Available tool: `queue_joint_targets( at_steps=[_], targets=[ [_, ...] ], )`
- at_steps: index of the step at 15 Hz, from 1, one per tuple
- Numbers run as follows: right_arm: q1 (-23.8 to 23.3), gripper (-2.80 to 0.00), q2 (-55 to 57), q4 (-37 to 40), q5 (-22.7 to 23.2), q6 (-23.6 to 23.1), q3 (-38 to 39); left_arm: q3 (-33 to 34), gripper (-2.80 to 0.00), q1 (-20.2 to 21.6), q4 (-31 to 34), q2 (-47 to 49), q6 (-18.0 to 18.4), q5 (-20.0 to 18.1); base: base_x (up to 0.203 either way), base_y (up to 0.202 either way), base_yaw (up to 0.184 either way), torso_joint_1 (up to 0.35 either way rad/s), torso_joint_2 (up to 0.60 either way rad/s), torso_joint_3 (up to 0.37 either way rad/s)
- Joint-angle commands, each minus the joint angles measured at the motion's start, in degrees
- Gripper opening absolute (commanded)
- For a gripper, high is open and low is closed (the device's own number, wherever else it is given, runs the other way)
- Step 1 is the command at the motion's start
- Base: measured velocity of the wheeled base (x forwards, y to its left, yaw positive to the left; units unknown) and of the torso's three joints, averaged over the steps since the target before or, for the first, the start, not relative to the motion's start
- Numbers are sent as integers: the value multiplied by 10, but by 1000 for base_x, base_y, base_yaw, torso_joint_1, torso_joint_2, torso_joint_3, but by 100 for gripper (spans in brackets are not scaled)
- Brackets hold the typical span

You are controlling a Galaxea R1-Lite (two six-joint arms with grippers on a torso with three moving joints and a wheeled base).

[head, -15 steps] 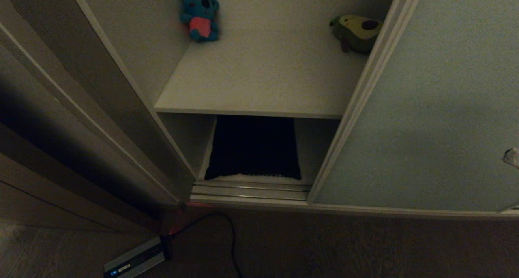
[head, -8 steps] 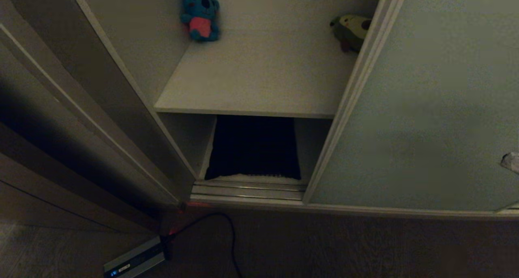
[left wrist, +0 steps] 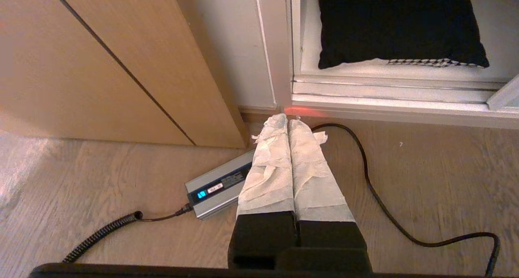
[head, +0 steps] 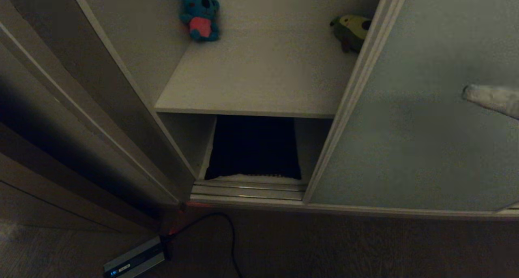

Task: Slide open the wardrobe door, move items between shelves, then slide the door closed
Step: Close the door

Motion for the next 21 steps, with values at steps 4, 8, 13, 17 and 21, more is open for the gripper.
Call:
queue_joint_targets(
  at_steps=[4, 8, 13, 17, 21],
  targets=[
    [30, -280, 86, -50, -29, -27, -52, 0, -280, 0, 0, 1, 0, 0, 0, 0, 0, 0, 0, 0],
    [55, -280, 110, -68, -41, -40, -55, 0, -280, 0, 0, 1, 0, 0, 0, 0, 0, 0, 0, 0],
    [60, -280, 182, -137, -92, -36, -61, 0, -280, 0, 0, 1, 0, 0, 0, 0, 0, 0, 0, 0],
    [49, -280, 199, -142, -105, -26, -65, 0, -280, 0, 0, 1, 0, 0, 0, 0, 0, 0, 0, 0],
    [28, -280, 210, -174, -107, -26, -66, 0, -280, 0, 0, 1, 0, 0, 0, 0, 0, 0, 0, 0]
  ],
)
